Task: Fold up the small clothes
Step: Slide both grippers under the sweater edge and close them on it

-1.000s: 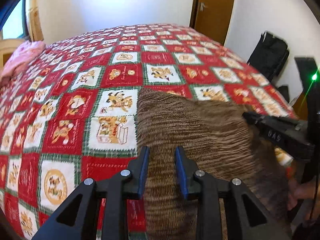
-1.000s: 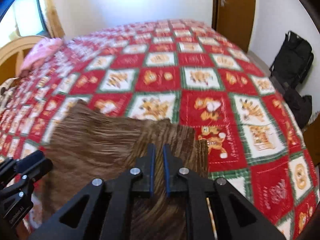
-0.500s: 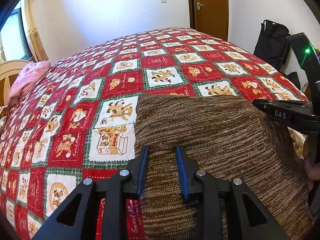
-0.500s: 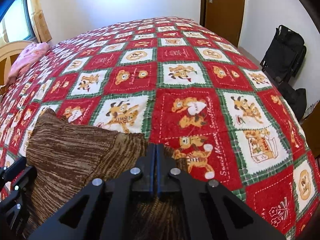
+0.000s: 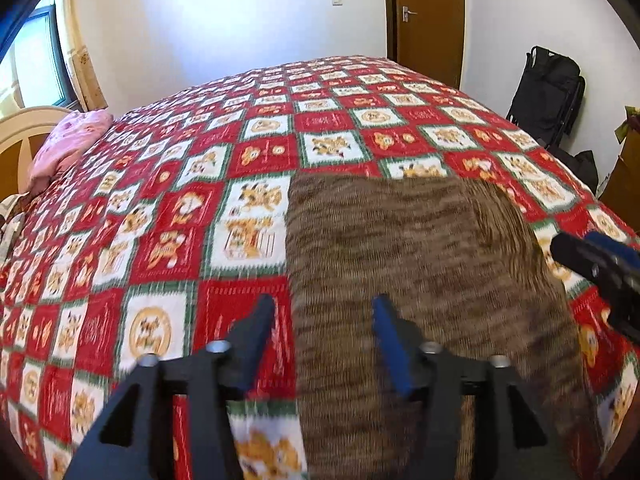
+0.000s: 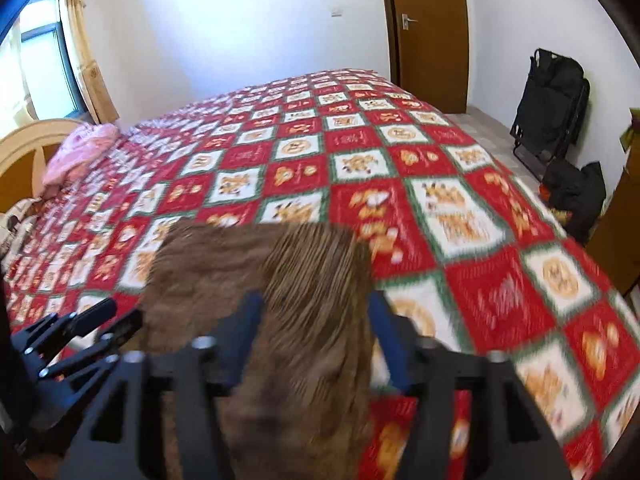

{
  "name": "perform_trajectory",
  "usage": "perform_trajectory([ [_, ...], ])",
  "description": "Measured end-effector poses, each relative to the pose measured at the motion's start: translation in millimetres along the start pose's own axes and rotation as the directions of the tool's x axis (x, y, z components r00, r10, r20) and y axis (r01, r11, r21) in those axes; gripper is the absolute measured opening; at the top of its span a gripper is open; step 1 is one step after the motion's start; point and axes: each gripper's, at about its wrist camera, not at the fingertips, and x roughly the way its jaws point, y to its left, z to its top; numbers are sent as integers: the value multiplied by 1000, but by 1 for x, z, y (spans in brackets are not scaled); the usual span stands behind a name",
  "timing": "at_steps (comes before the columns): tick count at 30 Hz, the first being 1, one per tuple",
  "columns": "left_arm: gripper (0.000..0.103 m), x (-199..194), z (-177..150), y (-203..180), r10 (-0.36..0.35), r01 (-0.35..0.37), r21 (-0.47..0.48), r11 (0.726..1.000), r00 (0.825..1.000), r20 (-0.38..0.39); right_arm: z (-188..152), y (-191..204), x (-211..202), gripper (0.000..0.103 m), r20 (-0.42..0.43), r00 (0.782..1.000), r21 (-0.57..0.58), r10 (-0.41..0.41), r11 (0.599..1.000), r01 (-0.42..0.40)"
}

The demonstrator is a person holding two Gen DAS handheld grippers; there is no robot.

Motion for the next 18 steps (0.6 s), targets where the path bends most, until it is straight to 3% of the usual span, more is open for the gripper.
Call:
perform_trajectory([
  [5, 58, -14, -22, 17, -73, 72, -59, 996, 997, -18, -29, -2, -3, 65, -45, 998, 68, 35, 997, -32],
  [9, 58, -15, -25, 44, -179, 173, -179, 969, 984, -22, -36, -13, -2, 67, -83, 994, 132, 67, 990, -56],
  [11, 58, -14, -18, 50, -193, 188, -207, 960, 981, -4, -31, -22, -4, 67, -68, 992, 184, 110, 978, -96],
  [15, 58, -6, -2, 45, -196, 198, -163, 967, 980, 27, -12, -37, 2, 76, -34, 992, 238, 124, 965, -112],
  [18, 58, 6, 10, 41, -225, 227, -148, 963, 974, 31, 0, -51, 20, 77, -41, 984, 285, 171, 946, -152],
])
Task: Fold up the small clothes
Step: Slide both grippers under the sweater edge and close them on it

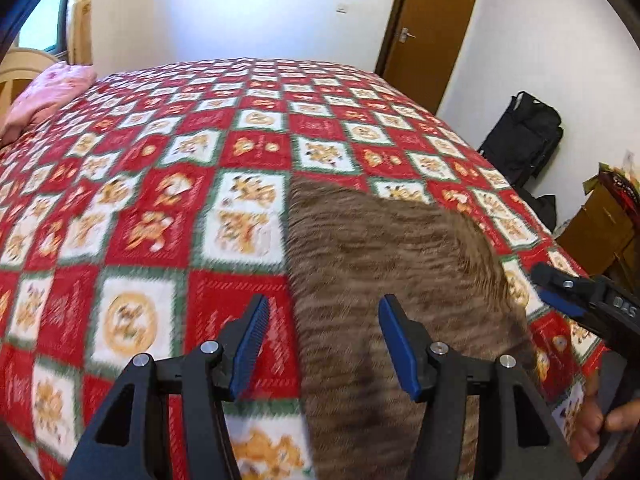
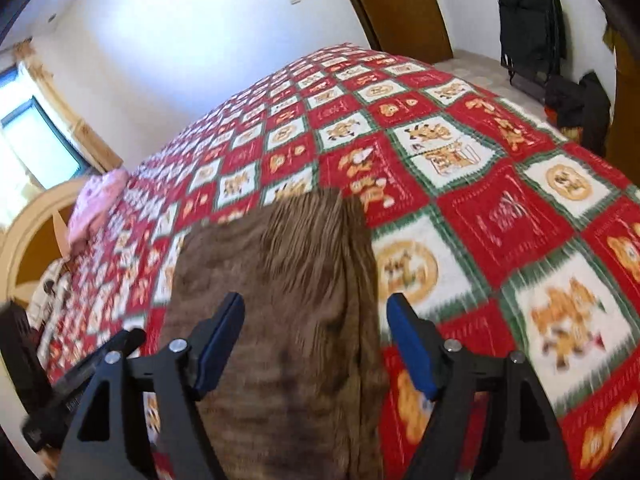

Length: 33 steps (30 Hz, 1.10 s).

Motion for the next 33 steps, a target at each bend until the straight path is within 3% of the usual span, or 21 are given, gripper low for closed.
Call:
perform_trajectory([
  [4, 58, 26, 12, 0, -48, 46, -56, 997, 998, -40, 3, -11, 25, 77, -26, 999, -1, -22, 1000, 22],
  [7, 58, 48, 8, 2, -44, 36, -99, 994, 996, -75, -9, -13, 37, 77, -43, 999, -11, 21, 1000, -22],
  [15, 68, 59, -4, -14, 55, -55, 9, 998, 998, -36, -18, -2, 43, 78, -11, 999, -122, -31, 992, 29],
  [17, 68, 60, -4, -14, 60, -59, 7, 998, 998, -31, -18, -1, 43, 78, -8, 999, -123, -35, 992, 33],
  [21, 68, 62, -4, -17, 80, -79, 20, 997, 996, -30, -18, -2, 44, 66, -6, 998, -129, -55, 990, 53],
  [30, 68, 61, -6, -17, 77, -77, 14, 997, 997, -17, -16, 3, 52, 76, -17, 999, -149, -39, 988, 36],
  [33, 68, 61, -7, -17, 76, -76, 11, 997, 997, -16, -18, 11, 54, 72, -16, 997, -194, -72, 979, 68],
])
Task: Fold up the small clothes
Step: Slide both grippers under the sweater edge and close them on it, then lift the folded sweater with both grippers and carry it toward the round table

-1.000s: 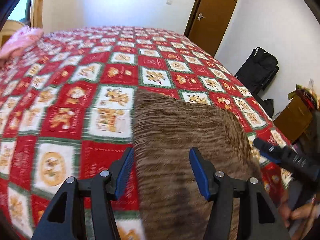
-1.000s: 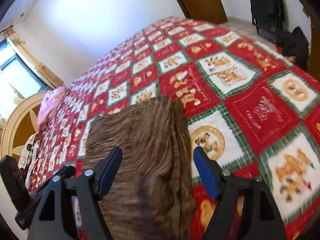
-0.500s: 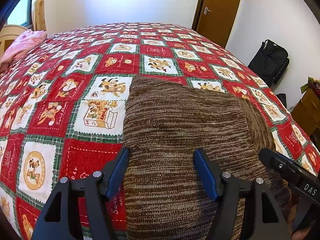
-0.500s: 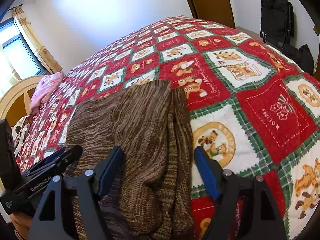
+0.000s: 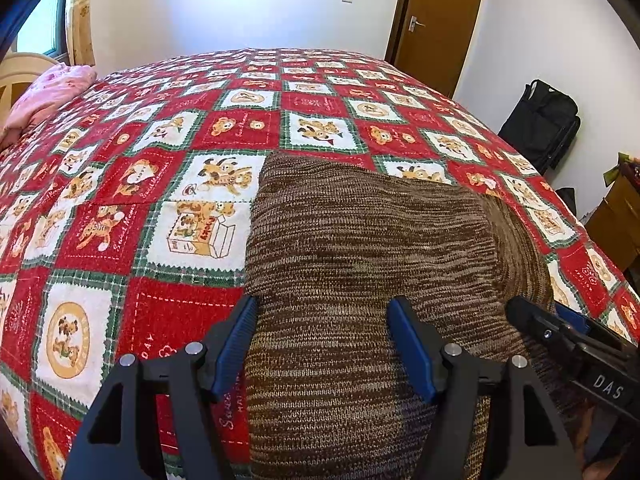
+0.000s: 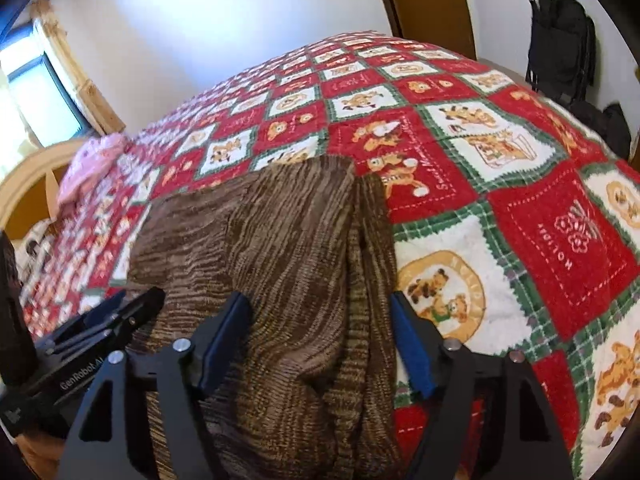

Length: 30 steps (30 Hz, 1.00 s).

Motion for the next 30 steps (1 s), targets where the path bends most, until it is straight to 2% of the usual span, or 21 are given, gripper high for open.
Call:
perform_trajectory([
  [1, 66, 0, 0, -1, 0, 0, -1, 1000, 1000, 0, -1, 1, 0, 67, 2, 1000, -7, 6, 1000, -6],
  [2, 63, 0, 0, 0, 2, -2, 2, 1000, 1000, 2, -1, 3, 0, 56, 0, 1000, -17, 25, 1000, -25],
  [3, 61, 0, -1, 0, 5, -5, 3, 1000, 1000, 6, -1, 5, 0, 49, 2, 1000, -28, 31, 999, -31],
  [5, 54, -1, -1, -1, 3, -3, 6, 1000, 1000, 12, -3, 12, -1, 41, 8, 1000, -64, 28, 998, -28],
  [9, 39, -5, -2, -4, 2, -2, 11, 1000, 999, 34, -4, 18, -1, 39, 26, 1000, -98, -5, 995, 7],
  [12, 36, -6, -3, -4, 0, 0, 7, 1000, 999, 43, -3, 16, -1, 39, 27, 1000, -88, -1, 996, 3],
  [15, 36, -6, -2, 6, -56, 58, -44, 997, 997, 44, -3, 10, 0, 42, 21, 999, -51, 26, 998, -25],
  [18, 44, -5, -1, 11, -101, 104, -76, 992, 994, 38, -1, -1, 2, 46, 5, 996, 18, 88, 996, -88],
  [20, 62, -3, 2, 7, -132, 134, -59, 989, 991, 28, -1, -6, 3, 46, 2, 993, 53, 117, 992, -117],
  [24, 64, -1, 2, -7, -84, 84, 0, 996, 996, 21, -1, -1, 3, 46, 3, 995, 35, 101, 994, -102],
  [25, 59, -1, 2, -7, -74, 74, -2, 997, 997, 23, -1, 0, 3, 46, 5, 995, 29, 95, 995, -95],
  [26, 49, -1, 2, -5, -61, 61, -11, 998, 998, 26, -1, 1, 3, 44, 7, 996, 25, 90, 996, -90],
  [30, 36, -2, 1, 4, -53, 55, -54, 997, 998, 33, -2, 4, 2, 39, 13, 997, 13, 82, 997, -82],
])
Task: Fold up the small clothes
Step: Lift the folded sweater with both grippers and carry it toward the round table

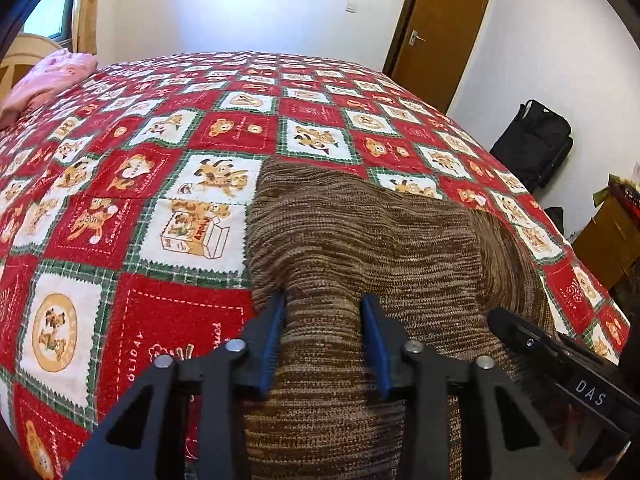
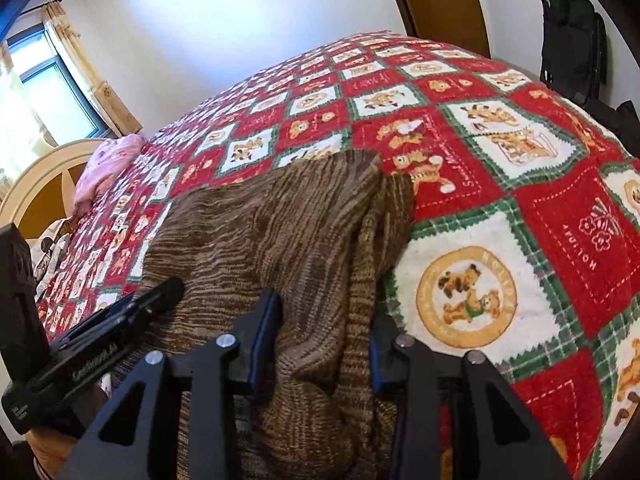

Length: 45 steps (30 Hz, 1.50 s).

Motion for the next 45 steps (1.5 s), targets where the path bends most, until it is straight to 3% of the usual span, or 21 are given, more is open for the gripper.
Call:
perform_trajectory([
  [8, 28, -1, -1, -10, 57, -57, 60, 997, 998, 10, -2, 11, -2, 35, 25, 997, -65, -70, 995, 71],
  [14, 25, -7, -3, -19, 95, -98, 105, 990, 995, 32, -3, 15, -7, 27, 61, 992, -87, -109, 990, 114],
  [26, 22, -15, 0, -26, 120, -126, 135, 983, 991, 51, -7, 38, -18, 23, 157, 969, -179, -190, 959, 218],
  [45, 22, -48, 7, -31, 76, -88, 132, 987, 992, 96, -11, 61, -44, 22, 217, 955, -198, -202, 949, 245],
])
